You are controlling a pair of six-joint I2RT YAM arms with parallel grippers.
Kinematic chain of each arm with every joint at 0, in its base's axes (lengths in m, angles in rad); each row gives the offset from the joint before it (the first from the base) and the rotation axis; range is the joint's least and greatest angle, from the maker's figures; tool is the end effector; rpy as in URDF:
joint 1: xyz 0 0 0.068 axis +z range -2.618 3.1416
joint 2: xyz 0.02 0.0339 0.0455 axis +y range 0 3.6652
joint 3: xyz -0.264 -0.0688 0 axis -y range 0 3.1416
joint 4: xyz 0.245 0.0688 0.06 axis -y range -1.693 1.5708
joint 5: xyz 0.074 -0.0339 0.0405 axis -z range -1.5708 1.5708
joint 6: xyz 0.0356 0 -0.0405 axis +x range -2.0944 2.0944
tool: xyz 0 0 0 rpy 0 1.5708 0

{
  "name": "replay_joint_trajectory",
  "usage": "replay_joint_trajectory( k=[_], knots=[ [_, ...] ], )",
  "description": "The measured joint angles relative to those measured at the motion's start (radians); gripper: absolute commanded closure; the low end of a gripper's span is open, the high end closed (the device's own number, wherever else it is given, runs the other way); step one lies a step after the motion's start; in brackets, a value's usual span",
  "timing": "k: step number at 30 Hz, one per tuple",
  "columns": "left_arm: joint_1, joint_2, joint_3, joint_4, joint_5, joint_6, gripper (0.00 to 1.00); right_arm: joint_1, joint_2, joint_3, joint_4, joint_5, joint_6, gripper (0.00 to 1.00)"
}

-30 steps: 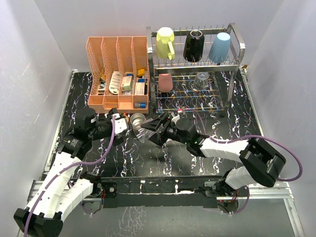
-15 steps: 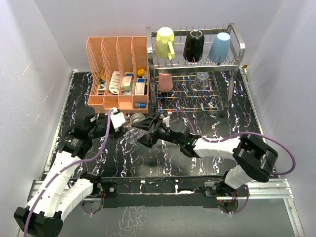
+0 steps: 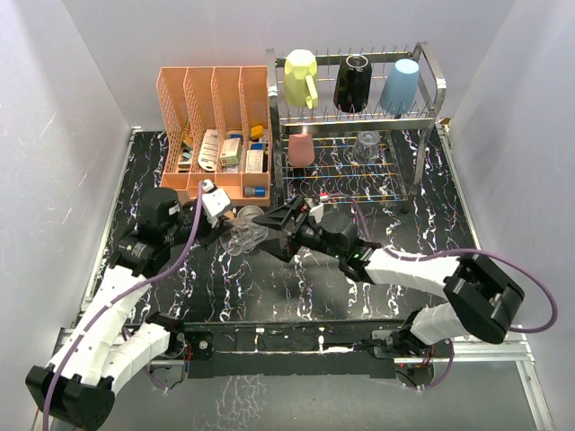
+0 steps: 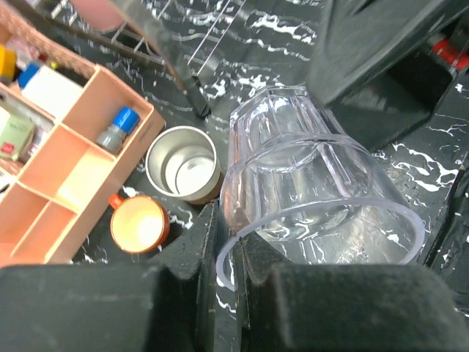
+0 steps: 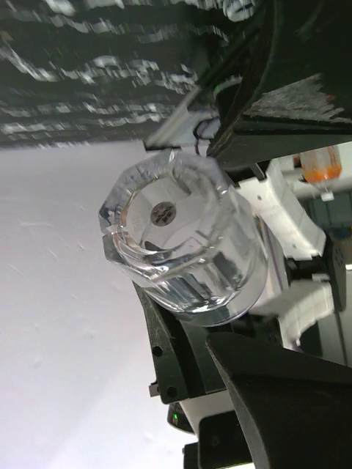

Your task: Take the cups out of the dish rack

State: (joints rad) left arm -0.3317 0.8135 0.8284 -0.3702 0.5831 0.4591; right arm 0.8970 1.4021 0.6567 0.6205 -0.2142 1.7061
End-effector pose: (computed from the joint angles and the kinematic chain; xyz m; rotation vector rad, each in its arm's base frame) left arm 0.1638 -0.0771 0.3329 1.0705 1.5608 -0.4728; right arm 0.1840 0.2426 0.2381 0.6762 2.1111 1.9401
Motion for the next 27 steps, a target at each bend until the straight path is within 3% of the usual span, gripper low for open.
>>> replay_joint_trajectory(
  k=[10, 17, 23, 27],
  knots=[
    [0.0, 0.309, 0.222, -0.308, -0.141, 0.003, 1.0, -0.258, -0.266, -0.047, -0.49, 0.076, -0.378, 0.02],
    [0.0, 0.496, 0.253, -0.515, -0.279, 0.069, 1.0, -0.407, -0.381, -0.024, -0.726, 0.162, -0.612, 0.02],
    [0.0, 0.542, 0.253, -0.545, -0.375, 0.077, 0.99, -0.435, -0.362, 0.042, -0.845, 0.241, -0.766, 0.02],
    [0.0, 0.632, 0.253, -0.516, -0.451, 0.075, 0.9, -0.435, -0.362, 0.057, -0.868, 0.301, -0.846, 0.02]
  ],
)
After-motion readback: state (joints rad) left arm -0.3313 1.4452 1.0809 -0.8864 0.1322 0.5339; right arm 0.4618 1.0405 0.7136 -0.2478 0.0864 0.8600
